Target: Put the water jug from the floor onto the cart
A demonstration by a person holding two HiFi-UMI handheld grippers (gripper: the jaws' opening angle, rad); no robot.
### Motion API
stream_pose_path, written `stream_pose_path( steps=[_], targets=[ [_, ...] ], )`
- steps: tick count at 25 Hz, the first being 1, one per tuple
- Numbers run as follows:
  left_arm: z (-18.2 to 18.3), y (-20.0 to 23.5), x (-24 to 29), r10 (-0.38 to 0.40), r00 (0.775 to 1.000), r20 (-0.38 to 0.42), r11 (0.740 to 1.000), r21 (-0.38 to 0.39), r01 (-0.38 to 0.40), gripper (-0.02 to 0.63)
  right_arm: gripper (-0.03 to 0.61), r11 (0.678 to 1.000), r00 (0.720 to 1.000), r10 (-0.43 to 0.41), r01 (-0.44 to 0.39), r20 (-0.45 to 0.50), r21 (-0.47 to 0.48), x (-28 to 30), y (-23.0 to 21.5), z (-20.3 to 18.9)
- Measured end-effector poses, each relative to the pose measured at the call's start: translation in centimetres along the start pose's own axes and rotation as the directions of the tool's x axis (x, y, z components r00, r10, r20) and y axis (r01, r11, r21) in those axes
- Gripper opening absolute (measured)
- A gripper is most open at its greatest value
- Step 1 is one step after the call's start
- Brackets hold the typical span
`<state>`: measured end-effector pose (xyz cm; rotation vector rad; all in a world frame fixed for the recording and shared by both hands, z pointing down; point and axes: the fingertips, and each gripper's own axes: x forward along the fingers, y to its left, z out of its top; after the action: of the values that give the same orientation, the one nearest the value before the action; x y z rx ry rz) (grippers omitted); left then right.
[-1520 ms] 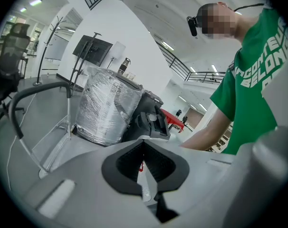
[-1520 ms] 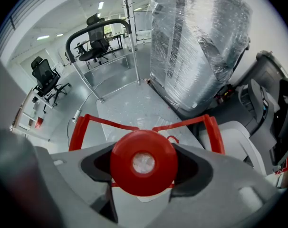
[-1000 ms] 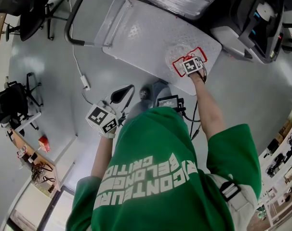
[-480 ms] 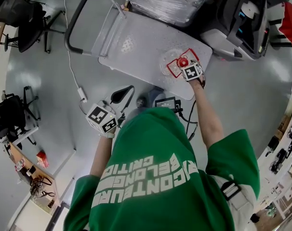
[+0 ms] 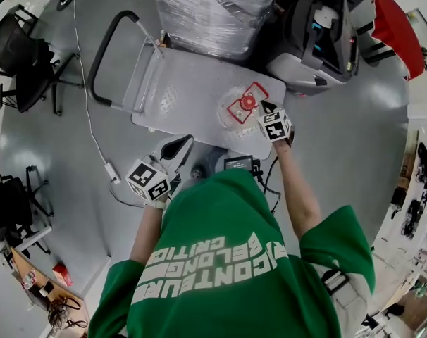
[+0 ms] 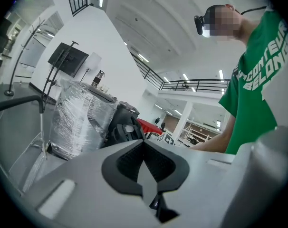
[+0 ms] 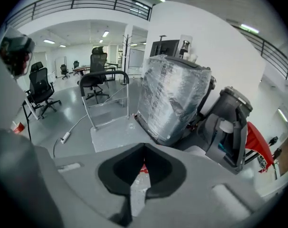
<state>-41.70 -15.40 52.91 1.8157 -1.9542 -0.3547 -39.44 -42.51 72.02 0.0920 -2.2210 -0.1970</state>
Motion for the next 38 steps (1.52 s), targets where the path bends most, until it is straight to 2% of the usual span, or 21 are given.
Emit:
stream_pose_path(
  steps=[6,13,25,31,38],
  targets=[
    [0.0,-1.4,-0.6,-0.078,0.997,0.009,0.997,0.028,0.078,0.009,-0.008,0.999,0.992,-0.042,0.042,0.117,0.004,-6.1,2.0,2.8],
    [-1.0,-2.8,-2.0,-0.145,0.989,-0.002,0.988,0.049,0.145,0.009,-0.008,0.996,0.98,-0.078,0.084,0.183,-0.028,-11.9,5.2,3.2],
    [-2.7,-5.3,-2.0,-0.237,0.971,-0.042,0.97,0.051,0.239,0.009,-0.008,0.99,0.965,-0.133,0.141,0.228,-0.017,-19.9,8.0,0.5],
    [-3.2,-7.2,-0.6,-0.267,0.962,-0.057,0.96,0.065,0.271,0.009,-0.008,0.986,0.951,-0.158,0.165,0.265,-0.006,-22.7,7.5,-0.6],
    [-4.0,-10.2,2.9,-0.276,0.958,-0.074,0.957,0.073,0.281,0.009,-0.008,0.99,0.943,-0.137,0.143,0.302,0.002,-24.8,5.3,-2.8]
  ],
)
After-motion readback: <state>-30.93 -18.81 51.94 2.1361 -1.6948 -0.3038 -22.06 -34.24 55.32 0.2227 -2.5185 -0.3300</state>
